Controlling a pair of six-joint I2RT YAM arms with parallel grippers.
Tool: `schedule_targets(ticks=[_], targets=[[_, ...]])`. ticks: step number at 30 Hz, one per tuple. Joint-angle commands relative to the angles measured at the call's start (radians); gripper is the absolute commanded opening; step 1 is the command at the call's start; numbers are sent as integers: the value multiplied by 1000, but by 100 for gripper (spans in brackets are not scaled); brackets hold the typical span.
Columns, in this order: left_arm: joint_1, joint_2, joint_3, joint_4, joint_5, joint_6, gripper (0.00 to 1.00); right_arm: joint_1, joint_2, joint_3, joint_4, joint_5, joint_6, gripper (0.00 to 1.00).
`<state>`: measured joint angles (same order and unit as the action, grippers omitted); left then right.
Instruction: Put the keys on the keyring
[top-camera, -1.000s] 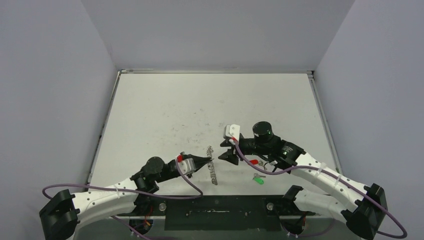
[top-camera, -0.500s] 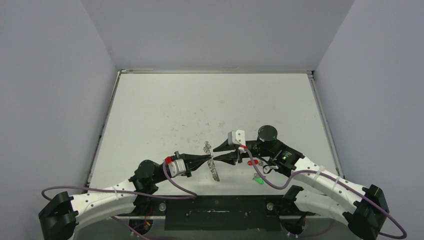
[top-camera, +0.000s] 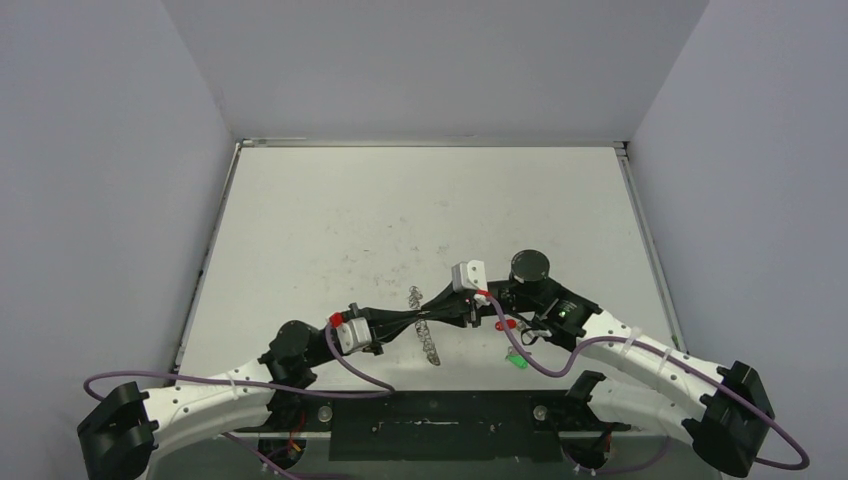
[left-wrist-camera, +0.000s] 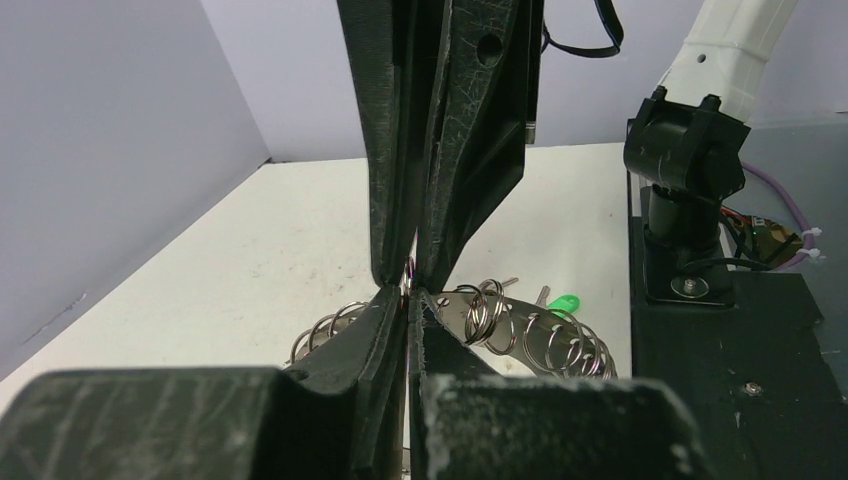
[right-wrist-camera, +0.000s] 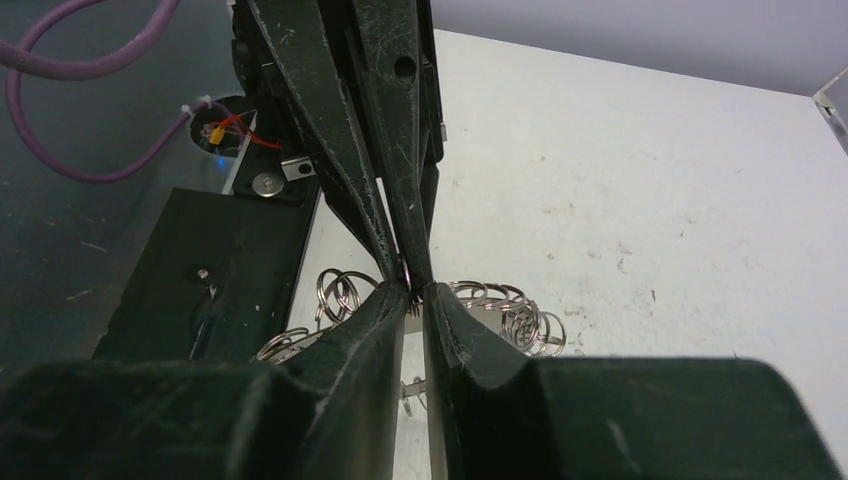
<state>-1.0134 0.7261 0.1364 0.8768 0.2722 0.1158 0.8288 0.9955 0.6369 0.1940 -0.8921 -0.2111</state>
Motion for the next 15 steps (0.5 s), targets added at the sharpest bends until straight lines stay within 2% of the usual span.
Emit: schedule_targets(ticks=[1, 4, 11, 12, 14, 15], targets=[[-4, -1, 11, 114, 16, -16, 0, 15, 13, 9, 40, -44, -33, 11], [-5, -1, 8, 118, 15, -15, 0, 16, 18, 21, -3, -44, -59, 0], [-4, -13, 0, 113, -9, -19, 0, 15, 9, 39, -43, -9, -55, 0], [-4, -18, -1, 110, -14, -22, 7, 14, 5, 40, -44, 3, -50, 0], [-5, -29, -1, 92, -23, -23, 50, 13, -2, 39, -44, 23, -39, 0], [-5, -37, -1, 81, -26, -22, 68, 13, -5, 38, -44, 32, -35, 0]])
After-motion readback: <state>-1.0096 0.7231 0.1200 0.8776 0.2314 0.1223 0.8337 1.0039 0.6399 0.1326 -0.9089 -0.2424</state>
